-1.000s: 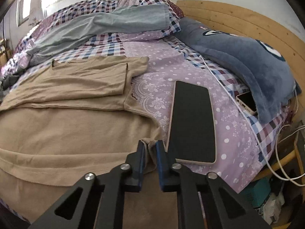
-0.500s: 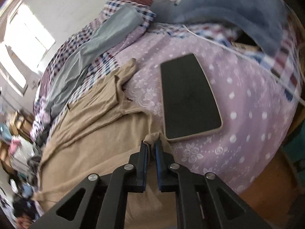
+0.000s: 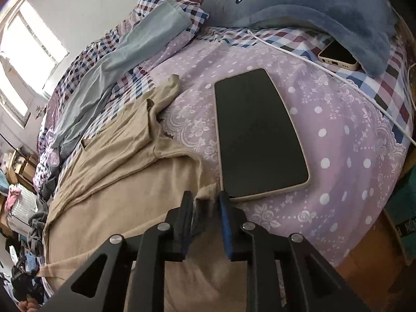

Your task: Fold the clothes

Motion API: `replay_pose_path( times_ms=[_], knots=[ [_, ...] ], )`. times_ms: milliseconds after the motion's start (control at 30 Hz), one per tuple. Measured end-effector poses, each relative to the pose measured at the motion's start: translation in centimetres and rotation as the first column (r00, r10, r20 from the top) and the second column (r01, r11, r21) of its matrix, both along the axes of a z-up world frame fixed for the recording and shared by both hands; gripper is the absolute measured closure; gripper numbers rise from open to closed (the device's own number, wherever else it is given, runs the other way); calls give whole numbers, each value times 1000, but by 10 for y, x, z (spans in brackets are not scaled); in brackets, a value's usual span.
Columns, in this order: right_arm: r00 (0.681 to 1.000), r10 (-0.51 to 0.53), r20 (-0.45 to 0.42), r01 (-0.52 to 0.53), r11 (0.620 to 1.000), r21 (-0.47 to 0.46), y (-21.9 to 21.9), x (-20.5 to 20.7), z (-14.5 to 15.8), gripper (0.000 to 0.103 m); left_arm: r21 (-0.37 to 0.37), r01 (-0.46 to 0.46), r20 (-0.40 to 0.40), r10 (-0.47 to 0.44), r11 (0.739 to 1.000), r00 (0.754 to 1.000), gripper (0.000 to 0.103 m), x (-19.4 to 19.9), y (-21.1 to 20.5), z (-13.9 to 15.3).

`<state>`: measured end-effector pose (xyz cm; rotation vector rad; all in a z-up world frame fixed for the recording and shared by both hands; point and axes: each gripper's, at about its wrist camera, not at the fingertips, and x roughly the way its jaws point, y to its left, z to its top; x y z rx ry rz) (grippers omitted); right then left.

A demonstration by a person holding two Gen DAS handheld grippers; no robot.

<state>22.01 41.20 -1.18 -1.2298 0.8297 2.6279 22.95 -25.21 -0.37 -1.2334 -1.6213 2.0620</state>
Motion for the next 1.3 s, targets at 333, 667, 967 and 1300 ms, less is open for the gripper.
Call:
replay_pose_path(
  times_ms=[333,667,967,1300],
  knots=[
    [996,-12,-85,12,1000,6,2,12,17,97,-3,2,-42,-2,1000,999,100,1,1,6],
    [983,-32,-183,36,999,19,1,40,54,97,3,-19,-146,19,1000,989,100,7,-1,24],
    [970,-70,-234,62,997,-42,6,59,68,97,13,-33,-128,34,999,991,100,12,-4,24],
    [966,-54,-253,35,996,-81,7,49,57,97,30,-13,-100,16,999,995,100,11,-3,20]
  ],
)
